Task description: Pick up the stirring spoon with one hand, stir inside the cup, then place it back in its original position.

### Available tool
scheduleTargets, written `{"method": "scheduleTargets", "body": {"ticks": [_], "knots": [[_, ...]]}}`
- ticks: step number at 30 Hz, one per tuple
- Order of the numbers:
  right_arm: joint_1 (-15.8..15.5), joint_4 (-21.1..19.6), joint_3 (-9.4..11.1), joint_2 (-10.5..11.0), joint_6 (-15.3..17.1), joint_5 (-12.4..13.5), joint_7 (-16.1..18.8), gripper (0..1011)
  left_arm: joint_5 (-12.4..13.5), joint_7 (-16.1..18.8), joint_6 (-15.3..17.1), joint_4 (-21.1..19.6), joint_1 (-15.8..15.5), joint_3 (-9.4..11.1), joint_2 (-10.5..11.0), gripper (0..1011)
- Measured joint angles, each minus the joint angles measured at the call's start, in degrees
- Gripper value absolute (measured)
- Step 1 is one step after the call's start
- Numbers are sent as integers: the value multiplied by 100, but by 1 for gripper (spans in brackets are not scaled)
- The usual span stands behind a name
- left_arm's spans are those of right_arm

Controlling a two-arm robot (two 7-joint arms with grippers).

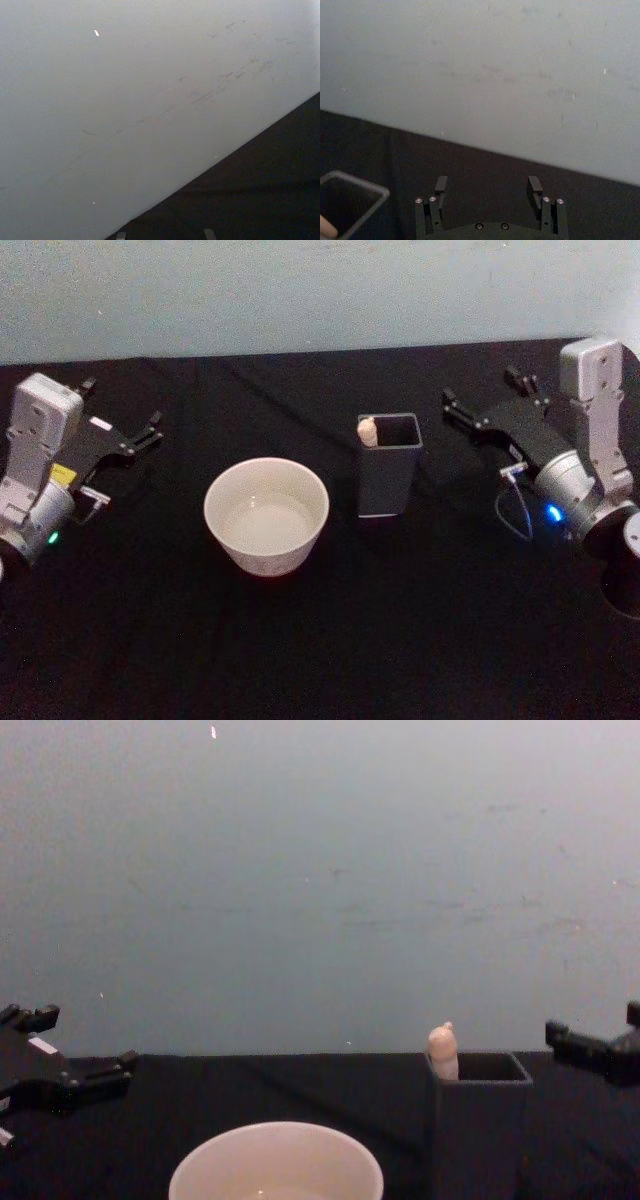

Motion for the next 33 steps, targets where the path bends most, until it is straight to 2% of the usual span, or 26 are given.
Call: {"method": "scheduleTargets", "body": {"ticks": [7,33], "knots": [[21,297,-6,-83,99,-157,35,1002,0,0,0,0,0,0,0,1001],[17,256,-10,-70,80,-142,34,1002,0,0,0,0,0,0,0,1001]]}}
